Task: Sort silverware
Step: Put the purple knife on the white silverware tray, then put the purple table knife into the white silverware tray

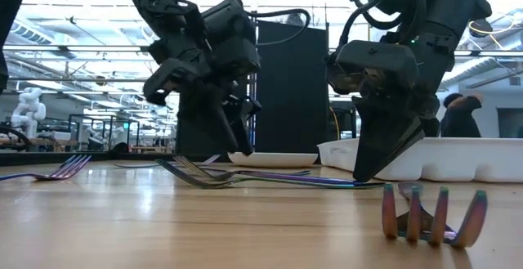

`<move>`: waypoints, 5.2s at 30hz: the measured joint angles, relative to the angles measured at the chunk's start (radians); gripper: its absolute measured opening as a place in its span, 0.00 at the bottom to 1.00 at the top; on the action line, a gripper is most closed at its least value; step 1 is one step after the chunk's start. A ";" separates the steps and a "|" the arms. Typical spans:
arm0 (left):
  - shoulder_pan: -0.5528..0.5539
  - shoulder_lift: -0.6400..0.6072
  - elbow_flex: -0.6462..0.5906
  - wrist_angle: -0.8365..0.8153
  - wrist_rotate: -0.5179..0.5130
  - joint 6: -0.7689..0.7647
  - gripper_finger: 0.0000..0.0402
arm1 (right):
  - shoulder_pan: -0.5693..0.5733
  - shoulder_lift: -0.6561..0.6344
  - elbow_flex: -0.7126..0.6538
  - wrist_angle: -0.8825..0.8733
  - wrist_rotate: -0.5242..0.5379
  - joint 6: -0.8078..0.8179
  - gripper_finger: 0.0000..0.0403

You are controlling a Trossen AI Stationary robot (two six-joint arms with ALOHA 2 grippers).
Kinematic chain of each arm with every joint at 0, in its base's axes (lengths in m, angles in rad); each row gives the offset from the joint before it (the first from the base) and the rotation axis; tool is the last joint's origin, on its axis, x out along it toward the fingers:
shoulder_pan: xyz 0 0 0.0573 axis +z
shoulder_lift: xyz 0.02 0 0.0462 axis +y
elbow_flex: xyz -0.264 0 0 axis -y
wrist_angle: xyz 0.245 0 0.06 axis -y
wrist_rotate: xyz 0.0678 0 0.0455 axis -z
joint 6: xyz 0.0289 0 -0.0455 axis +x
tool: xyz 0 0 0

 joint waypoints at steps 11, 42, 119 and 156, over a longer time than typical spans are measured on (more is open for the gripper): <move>-0.044 -0.018 0.023 -0.276 -0.222 -0.009 0.48 | 0.000 0.000 0.000 0.000 0.001 -0.001 0.00; -0.048 -0.072 0.020 -0.442 -0.207 -0.049 0.49 | -0.019 0.000 -0.002 0.002 0.015 -0.019 0.00; -0.119 -0.013 0.147 -0.494 -0.439 -0.203 0.10 | -0.086 -0.088 0.082 0.052 0.114 -0.280 0.20; 0.075 -0.016 0.106 -0.456 0.188 -0.057 0.10 | -0.082 -0.035 0.073 -0.127 -0.030 -0.068 0.00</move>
